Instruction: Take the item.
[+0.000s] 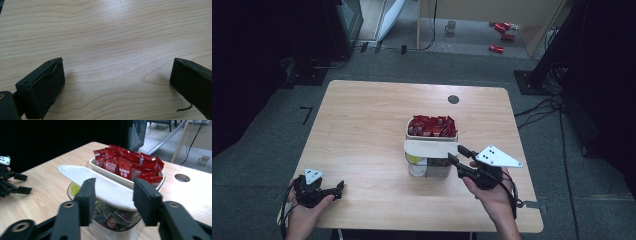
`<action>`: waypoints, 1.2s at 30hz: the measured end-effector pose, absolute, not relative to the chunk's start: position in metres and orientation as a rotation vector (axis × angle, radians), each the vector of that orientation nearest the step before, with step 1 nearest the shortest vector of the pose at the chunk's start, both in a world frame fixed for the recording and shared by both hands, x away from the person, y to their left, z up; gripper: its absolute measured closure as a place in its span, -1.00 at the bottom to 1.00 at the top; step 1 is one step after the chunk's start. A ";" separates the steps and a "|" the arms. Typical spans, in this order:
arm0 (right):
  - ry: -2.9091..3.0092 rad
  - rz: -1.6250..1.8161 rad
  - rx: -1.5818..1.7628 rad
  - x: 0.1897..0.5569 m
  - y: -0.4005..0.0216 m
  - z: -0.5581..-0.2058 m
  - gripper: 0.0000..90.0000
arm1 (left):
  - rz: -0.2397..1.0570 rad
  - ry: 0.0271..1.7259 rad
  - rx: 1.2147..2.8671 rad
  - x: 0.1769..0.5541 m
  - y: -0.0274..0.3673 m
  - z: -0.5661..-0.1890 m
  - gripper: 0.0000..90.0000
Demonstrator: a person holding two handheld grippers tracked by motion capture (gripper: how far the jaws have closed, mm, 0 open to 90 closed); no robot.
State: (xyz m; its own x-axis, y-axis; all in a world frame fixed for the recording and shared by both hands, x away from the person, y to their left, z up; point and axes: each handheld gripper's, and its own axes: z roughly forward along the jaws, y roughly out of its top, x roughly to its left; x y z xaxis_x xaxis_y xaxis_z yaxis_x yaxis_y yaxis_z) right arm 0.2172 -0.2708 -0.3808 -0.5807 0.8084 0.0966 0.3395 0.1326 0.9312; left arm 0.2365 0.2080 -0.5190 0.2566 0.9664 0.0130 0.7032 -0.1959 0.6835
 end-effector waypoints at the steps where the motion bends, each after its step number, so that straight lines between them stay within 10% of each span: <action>1: 1.974 1.452 1.108 0.218 -0.271 -0.380 0.39 | 0.611 1.509 1.973 0.236 0.208 -0.519 -1.00; 17: 2.031 1.345 1.273 0.246 -0.256 -0.428 0.56 | 0.611 1.509 1.973 0.236 0.208 -0.519 -1.00; 36: 1.852 1.332 1.359 0.282 -0.270 -0.401 0.37 | 0.611 1.507 1.972 0.236 0.208 -0.519 -1.00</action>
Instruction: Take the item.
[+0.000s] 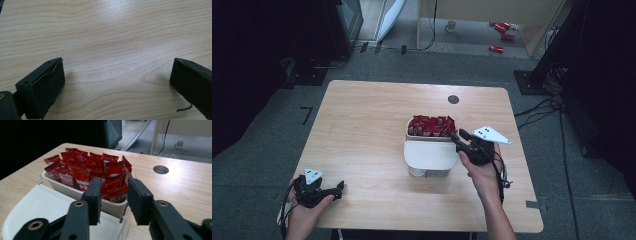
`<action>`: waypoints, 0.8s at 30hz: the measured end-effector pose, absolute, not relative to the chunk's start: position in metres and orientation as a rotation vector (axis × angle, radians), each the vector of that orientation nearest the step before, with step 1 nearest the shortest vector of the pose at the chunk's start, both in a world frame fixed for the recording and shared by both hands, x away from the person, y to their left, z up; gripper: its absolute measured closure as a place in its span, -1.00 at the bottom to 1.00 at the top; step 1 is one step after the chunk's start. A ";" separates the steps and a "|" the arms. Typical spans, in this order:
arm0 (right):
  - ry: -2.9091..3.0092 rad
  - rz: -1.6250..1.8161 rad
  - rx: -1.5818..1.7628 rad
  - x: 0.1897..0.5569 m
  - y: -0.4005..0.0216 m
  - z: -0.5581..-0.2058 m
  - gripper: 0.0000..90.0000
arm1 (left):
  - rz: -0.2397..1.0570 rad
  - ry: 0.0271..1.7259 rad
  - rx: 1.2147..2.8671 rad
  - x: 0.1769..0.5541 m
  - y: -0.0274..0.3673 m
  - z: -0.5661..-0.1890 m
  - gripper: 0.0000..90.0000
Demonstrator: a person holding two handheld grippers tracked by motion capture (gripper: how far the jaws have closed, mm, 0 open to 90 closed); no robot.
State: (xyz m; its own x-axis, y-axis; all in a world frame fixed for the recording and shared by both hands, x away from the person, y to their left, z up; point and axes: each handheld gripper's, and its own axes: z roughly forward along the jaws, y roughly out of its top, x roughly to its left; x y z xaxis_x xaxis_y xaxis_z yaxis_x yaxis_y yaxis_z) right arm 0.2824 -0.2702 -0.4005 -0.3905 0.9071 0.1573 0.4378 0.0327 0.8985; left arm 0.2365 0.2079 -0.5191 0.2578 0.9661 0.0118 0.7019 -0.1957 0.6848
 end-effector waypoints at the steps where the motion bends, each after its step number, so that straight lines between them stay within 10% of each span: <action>1: 1.860 1.324 1.364 0.285 -0.270 -0.402 0.34 | 0.611 1.507 1.972 0.236 0.208 -0.519 -1.00; 24: 1.841 1.305 1.391 0.298 -0.258 -0.407 0.49 | 0.612 1.505 1.974 0.237 0.208 -0.519 -1.00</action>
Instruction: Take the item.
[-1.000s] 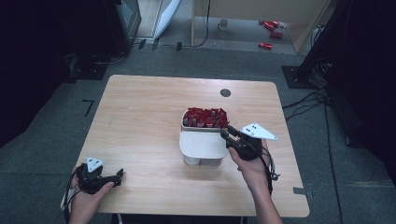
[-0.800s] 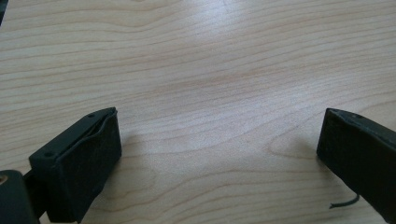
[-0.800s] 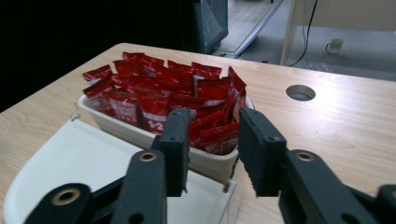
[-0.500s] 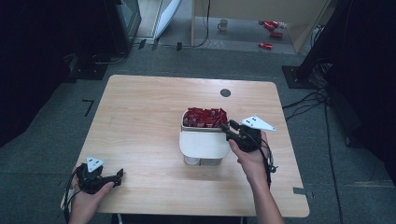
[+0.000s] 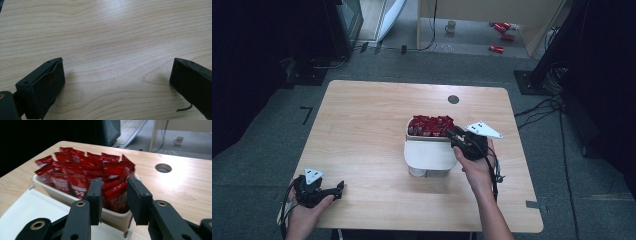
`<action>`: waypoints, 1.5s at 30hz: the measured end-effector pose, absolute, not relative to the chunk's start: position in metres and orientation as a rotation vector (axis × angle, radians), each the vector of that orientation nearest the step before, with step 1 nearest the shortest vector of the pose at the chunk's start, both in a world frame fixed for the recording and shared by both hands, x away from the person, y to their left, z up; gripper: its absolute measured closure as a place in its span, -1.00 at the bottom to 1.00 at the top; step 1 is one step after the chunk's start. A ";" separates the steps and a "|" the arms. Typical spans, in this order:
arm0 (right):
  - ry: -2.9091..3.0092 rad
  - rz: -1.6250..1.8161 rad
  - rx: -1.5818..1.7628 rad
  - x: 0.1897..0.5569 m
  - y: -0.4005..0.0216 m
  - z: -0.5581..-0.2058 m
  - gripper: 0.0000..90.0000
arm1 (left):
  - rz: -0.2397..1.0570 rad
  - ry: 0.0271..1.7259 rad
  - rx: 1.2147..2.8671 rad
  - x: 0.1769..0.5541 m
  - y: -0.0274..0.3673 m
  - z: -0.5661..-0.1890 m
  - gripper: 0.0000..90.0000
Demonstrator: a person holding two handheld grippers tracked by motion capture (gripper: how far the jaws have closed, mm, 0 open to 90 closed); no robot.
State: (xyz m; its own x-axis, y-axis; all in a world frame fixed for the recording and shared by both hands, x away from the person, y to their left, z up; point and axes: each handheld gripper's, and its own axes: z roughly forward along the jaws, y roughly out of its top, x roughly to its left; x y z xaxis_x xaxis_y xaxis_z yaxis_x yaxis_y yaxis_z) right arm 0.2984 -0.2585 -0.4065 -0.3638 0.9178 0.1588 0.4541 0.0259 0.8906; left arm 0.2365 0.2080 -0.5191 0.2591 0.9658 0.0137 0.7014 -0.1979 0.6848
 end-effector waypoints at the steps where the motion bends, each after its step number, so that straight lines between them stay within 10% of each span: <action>1: 1.835 1.302 1.403 0.299 -0.259 -0.408 0.53 | 0.612 1.506 1.974 0.237 0.208 -0.519 -1.00; 14: 1.807 1.277 1.420 0.297 -0.262 -0.405 0.99 | 0.612 1.506 1.973 0.237 0.208 -0.519 -1.00; 45: 1.694 1.317 1.283 0.275 -0.267 -0.339 1.00 | 0.610 1.506 1.975 0.237 0.208 -0.519 -1.00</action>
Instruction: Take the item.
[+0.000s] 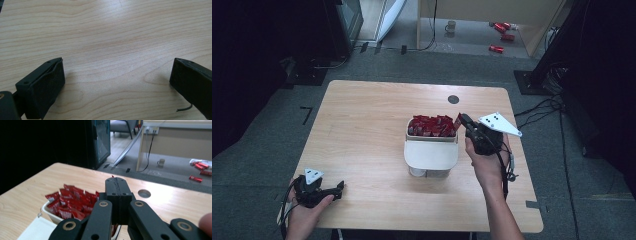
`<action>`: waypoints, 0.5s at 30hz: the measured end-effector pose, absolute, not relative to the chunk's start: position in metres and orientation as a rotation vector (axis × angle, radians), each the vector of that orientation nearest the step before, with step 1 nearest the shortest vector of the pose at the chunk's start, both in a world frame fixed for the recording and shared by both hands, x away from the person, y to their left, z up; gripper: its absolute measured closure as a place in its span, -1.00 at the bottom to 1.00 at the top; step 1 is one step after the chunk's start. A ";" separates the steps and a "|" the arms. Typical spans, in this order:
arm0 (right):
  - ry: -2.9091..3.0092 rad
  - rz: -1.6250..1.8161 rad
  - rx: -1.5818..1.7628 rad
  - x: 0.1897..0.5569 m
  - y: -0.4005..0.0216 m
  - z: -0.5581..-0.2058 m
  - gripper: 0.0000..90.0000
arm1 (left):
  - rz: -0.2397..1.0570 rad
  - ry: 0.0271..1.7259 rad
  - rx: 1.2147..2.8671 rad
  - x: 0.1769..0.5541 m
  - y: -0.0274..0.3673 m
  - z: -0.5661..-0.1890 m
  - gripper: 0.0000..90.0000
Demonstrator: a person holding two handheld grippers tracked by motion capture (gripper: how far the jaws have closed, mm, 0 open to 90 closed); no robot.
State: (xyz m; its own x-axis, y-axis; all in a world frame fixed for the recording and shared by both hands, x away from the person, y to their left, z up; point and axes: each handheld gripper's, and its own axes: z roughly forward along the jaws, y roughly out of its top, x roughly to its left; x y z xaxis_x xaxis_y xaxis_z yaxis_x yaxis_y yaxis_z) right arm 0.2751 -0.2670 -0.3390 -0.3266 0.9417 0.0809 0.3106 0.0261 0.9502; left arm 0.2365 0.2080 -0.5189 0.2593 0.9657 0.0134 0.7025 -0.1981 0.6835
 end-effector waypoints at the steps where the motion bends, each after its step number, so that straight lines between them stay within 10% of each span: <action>1: 1.688 1.318 1.277 0.274 -0.267 -0.336 1.00 | 0.610 1.506 1.975 0.237 0.208 -0.519 -1.00; 15: 1.624 1.309 1.214 0.256 -0.274 -0.303 1.00 | 0.610 1.504 1.975 0.237 0.208 -0.519 -1.00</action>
State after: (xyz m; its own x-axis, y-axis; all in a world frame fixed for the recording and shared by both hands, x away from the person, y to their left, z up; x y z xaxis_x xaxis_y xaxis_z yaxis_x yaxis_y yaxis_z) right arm 0.2557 -0.2741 -0.3032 -0.3042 0.9522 0.0287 0.2305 0.0444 0.9721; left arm 0.2371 0.2076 -0.5190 0.2612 0.9652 0.0132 0.7014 -0.1991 0.6844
